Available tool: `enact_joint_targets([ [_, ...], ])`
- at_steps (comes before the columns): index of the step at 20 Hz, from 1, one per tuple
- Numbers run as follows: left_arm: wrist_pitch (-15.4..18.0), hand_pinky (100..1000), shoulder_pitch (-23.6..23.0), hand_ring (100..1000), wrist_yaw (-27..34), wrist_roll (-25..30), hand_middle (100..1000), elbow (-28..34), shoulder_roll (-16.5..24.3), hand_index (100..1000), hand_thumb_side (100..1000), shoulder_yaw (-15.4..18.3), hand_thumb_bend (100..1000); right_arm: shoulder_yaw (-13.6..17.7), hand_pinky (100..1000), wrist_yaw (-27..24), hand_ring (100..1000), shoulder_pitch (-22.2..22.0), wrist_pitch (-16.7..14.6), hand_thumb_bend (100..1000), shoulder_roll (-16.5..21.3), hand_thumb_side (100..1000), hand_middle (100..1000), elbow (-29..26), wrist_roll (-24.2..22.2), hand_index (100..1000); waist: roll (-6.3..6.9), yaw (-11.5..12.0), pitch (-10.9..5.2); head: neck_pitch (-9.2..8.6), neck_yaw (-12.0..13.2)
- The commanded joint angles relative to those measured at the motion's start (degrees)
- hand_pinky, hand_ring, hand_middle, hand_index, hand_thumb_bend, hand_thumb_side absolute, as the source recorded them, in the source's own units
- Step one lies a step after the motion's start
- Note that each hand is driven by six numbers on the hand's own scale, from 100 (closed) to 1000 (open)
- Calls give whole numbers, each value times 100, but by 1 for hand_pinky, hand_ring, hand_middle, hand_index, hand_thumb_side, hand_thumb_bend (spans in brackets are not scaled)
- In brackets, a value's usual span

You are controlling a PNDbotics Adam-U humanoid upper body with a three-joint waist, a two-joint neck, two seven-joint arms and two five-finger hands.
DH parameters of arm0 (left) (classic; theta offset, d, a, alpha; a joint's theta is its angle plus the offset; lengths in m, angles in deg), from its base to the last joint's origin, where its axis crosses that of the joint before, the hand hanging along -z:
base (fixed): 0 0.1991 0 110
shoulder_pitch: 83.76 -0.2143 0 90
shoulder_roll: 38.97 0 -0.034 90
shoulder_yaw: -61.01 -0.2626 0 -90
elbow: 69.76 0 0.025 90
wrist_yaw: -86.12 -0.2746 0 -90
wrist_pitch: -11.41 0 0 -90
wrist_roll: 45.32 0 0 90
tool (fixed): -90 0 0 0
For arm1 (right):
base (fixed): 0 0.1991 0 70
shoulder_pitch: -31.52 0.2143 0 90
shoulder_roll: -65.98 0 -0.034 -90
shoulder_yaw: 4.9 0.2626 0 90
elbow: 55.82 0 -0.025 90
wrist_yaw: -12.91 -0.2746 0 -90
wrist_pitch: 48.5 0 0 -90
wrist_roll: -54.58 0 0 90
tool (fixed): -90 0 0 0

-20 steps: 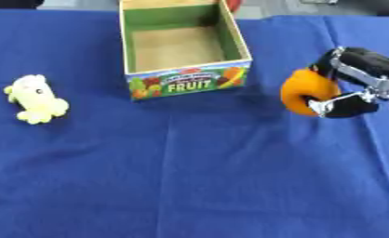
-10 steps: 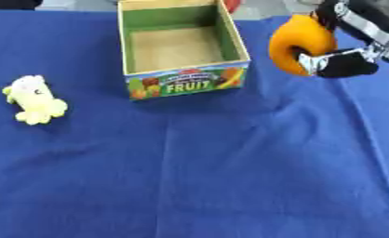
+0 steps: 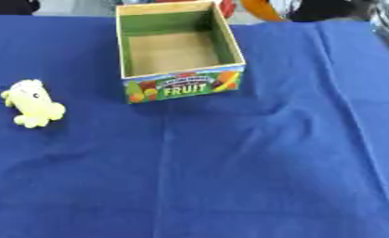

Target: Pick up objects on the table and place them in the box.

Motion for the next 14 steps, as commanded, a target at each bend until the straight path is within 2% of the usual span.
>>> enact_joint_targets([
  [1,-439,404,221,725,-673,382,629,115,530,887,698,-79,123,34,553,201,563,379,-71,100,-376,225,361,636,-47,494,39,16,-142,12,-64],
  [3,-684,410,371,732,-1147,704,639,115,730,888,691,-174,118,37,555,332,566,581,-129,100,-661,224,363,1001,-26,496,49,23,-135,10,-100],
  [4,-789,415,433,730,-1349,879,641,115,799,888,692,-224,117,33,555,408,567,663,-165,100,-779,190,362,1160,-18,496,51,19,-132,7,-111],
  [5,-870,422,488,746,-1539,1100,660,115,877,892,694,-287,109,30,556,485,567,740,-192,100,-896,223,364,1320,-11,497,54,13,-125,4,-129],
  [7,-1012,438,588,763,-1944,1627,686,115,1000,898,704,-386,100,40,557,637,570,868,-236,100,-1099,221,365,1631,23,499,58,-3,-109,6,-154],
  [11,-1106,452,800,772,-2702,2711,700,115,1191,898,708,-529,100,89,560,987,579,1061,-337,100,-1474,221,365,2304,150,497,66,-38,-71,1,-202],
  [14,-1087,455,948,772,-2999,3152,699,115,1262,898,707,-592,100,145,569,1263,595,1137,-469,100,-1702,219,377,2805,199,509,67,-46,-40,-18,-232],
])
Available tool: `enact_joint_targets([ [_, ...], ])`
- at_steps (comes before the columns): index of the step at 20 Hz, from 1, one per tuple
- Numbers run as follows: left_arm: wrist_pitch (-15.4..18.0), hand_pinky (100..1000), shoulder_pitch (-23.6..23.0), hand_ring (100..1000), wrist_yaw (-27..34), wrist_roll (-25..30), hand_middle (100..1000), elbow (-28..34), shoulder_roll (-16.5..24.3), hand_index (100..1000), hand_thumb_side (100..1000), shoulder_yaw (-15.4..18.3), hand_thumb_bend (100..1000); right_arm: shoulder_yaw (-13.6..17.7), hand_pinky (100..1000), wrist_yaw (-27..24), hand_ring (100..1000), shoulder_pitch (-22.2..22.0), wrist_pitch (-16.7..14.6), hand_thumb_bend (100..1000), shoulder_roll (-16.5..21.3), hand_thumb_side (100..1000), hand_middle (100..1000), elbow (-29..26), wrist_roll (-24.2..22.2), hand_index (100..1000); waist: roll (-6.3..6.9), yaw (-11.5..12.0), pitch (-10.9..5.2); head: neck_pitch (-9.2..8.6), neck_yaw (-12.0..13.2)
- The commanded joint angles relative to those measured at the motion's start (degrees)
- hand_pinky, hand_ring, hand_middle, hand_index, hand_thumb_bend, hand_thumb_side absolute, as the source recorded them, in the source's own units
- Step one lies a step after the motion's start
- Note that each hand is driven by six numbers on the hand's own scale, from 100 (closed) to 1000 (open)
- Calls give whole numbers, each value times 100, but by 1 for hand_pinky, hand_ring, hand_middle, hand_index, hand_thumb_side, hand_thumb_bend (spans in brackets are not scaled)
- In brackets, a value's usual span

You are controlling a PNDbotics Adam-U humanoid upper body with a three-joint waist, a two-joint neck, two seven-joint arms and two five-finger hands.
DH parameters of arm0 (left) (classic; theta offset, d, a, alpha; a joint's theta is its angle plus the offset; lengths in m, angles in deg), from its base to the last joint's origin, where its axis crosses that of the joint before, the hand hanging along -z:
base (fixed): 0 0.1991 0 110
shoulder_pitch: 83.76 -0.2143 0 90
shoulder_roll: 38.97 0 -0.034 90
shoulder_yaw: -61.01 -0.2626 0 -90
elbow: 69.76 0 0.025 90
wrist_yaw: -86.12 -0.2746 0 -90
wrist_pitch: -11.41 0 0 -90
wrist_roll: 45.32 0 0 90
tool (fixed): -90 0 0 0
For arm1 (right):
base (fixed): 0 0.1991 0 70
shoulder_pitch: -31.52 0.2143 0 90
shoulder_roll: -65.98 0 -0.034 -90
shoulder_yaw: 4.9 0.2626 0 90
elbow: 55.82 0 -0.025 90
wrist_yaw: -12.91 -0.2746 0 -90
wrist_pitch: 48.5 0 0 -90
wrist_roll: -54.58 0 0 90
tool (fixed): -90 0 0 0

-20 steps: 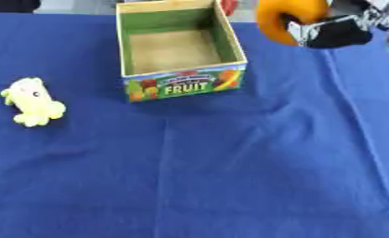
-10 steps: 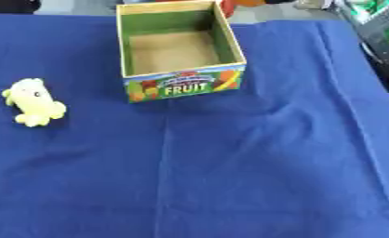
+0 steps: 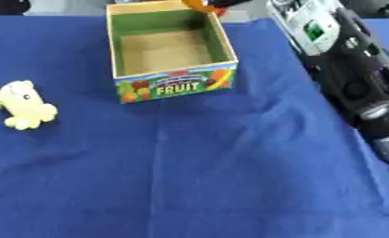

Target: Pick up objects on the table and place them in the box.

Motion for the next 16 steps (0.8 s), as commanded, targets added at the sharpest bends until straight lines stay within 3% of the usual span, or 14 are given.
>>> enact_joint_targets([
  [1,24,456,174,772,-300,423,700,110,264,898,717,-40,100,128,573,302,602,207,-155,100,-155,219,382,441,55,515,32,2,-94,-25,-41],
  [8,121,458,376,773,-355,654,701,110,308,899,715,-133,100,266,580,640,614,354,-440,100,-648,213,393,1269,153,528,24,95,-38,-73,-116],
  [15,179,460,490,773,-368,804,703,110,349,899,711,-197,100,538,616,1349,686,585,-490,100,-960,198,493,2013,207,642,-15,146,-19,-89,-176],
  [16,186,460,505,773,-373,826,703,110,359,899,711,-203,100,573,625,1446,706,614,-505,100,-992,280,519,2090,164,673,-19,153,-19,-93,-181],
])
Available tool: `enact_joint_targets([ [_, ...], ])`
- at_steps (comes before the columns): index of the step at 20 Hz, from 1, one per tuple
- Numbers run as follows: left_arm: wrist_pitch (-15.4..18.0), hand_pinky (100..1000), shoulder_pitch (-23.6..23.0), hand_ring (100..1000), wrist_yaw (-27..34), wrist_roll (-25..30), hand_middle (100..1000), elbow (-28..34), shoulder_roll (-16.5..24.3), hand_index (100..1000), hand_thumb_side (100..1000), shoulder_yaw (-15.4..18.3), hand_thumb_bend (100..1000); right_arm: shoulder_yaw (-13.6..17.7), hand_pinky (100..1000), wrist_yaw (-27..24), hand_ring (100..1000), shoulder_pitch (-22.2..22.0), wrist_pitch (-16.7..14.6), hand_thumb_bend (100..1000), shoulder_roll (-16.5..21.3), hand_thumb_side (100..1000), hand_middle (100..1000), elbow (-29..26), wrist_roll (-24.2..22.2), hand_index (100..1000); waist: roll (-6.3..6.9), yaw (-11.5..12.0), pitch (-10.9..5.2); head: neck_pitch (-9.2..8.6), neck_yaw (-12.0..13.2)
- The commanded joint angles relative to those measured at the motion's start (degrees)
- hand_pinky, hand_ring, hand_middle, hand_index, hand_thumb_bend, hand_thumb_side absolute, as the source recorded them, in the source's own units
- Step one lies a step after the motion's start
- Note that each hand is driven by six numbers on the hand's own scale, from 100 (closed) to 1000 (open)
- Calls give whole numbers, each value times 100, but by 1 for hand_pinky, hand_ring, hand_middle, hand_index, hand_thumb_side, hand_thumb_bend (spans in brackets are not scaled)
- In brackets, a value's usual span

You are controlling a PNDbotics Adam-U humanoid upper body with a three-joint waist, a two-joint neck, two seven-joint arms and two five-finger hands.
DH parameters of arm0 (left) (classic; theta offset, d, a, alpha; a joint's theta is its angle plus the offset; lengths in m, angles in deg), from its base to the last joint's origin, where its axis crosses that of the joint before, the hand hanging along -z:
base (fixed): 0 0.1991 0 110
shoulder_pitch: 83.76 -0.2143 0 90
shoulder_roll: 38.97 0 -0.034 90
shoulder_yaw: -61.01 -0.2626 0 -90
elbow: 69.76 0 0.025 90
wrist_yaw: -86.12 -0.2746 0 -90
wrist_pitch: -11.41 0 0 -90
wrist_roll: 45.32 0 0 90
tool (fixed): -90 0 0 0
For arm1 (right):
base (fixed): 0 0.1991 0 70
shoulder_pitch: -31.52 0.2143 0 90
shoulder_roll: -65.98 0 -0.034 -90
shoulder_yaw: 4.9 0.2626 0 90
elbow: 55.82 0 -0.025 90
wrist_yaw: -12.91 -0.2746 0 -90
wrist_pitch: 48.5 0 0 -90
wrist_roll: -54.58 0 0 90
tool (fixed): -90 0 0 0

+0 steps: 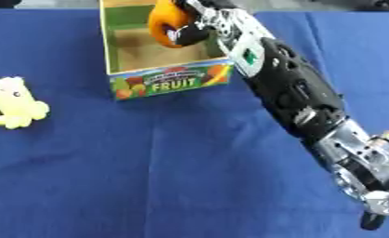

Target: Pick up objects on the table and place them in the box.

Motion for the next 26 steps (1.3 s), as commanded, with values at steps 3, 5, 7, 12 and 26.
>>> enact_joint_targets([
  [3,31,460,117,773,-36,111,703,102,230,899,713,15,100,203,637,533,761,293,-84,100,-65,552,624,251,-254,779,13,25,-120,-73,-30],
  [5,40,459,116,773,-40,147,703,102,230,899,714,7,100,244,645,711,793,337,-41,100,-80,671,694,264,-376,846,7,22,-127,-76,-20],
  [7,48,459,120,773,-45,184,703,102,227,899,716,3,100,299,663,892,833,373,71,100,-89,826,756,277,-441,891,-1,24,-134,-73,-23],
  [12,37,462,111,785,-46,265,708,102,226,897,712,0,100,441,717,1221,910,426,322,612,-119,898,837,376,-628,982,-10,37,-153,-58,-24],
  [26,-297,463,69,788,-148,375,709,102,225,898,715,28,100,402,730,828,915,445,251,751,82,950,850,-157,-841,1000,29,-74,-300,80,-12],
])
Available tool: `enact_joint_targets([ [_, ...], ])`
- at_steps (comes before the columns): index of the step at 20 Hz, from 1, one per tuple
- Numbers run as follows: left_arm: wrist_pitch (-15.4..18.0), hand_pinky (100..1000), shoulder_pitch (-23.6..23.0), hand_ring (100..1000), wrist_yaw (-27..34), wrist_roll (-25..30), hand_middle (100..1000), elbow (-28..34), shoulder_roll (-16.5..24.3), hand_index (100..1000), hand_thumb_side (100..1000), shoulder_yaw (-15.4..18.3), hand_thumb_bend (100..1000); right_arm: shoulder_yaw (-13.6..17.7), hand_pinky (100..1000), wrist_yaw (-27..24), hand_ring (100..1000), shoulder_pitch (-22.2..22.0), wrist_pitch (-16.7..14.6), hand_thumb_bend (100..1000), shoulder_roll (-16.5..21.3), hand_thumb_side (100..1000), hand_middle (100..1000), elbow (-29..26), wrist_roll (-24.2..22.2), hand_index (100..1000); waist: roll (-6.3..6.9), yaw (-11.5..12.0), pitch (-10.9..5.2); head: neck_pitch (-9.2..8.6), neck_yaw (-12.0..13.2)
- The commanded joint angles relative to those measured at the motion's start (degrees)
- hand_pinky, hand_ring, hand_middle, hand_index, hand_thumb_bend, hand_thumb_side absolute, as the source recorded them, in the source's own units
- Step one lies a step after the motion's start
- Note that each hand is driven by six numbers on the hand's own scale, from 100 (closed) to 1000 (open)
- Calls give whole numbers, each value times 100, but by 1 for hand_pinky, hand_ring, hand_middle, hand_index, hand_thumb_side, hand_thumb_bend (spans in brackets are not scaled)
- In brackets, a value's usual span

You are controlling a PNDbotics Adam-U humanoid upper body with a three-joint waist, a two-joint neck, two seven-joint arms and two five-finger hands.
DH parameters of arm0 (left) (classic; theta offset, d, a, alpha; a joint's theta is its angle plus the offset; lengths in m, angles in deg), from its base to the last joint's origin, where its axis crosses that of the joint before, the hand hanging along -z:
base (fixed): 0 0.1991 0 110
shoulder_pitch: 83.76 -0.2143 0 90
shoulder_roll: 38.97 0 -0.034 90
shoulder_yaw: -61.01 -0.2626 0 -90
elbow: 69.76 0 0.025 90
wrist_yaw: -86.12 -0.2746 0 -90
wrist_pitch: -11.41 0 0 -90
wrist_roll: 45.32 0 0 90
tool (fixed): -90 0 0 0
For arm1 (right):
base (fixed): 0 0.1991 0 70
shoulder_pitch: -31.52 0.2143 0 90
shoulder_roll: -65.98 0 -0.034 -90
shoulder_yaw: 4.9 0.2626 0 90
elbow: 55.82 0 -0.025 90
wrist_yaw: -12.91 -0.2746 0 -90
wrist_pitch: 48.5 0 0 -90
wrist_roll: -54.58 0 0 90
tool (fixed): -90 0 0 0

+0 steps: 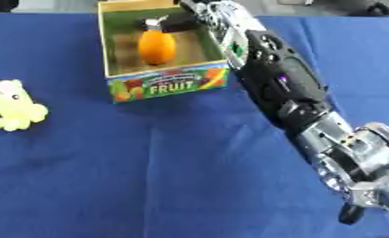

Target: Pick up objects on the table and place them in the box.

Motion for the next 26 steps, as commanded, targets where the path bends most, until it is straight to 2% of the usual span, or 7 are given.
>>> enact_joint_targets([
  [1,-36,462,45,787,-14,5,709,98,175,898,716,64,100,-8,731,-144,914,153,-28,752,195,950,850,-188,-89,1000,51,-12,-162,43,-12],
  [6,-67,463,28,786,-32,50,709,98,198,898,717,86,100,-69,722,-592,891,68,-85,710,467,950,821,-744,-55,1000,83,-73,-185,64,35],
  [10,-141,472,85,790,-135,198,715,98,316,902,690,103,115,-274,706,-1443,864,-281,-29,620,1111,963,794,-2078,2,997,81,-172,-191,86,202],
  [13,-119,484,210,797,-245,450,728,61,452,912,664,71,155,-300,693,-2195,846,-777,209,575,1649,959,773,-3276,127,985,88,-254,-195,82,328],
  [18,187,526,547,821,-424,955,765,-379,695,923,659,-35,252,-50,682,-3370,830,-1812,746,493,2396,966,748,-5201,613,968,128,-399,-209,89,489],
  [21,376,549,787,834,-465,1209,780,-809,755,930,722,-101,324,196,681,-3898,823,-2399,1003,460,2645,963,735,-6091,986,962,151,-475,-224,95,560],
  [26,752,592,1208,858,-588,1641,811,-1515,772,949,795,-262,528,566,685,-4484,818,-3178,1224,401,2748,982,726,-6876,1593,947,190,-538,-276,148,627],
])
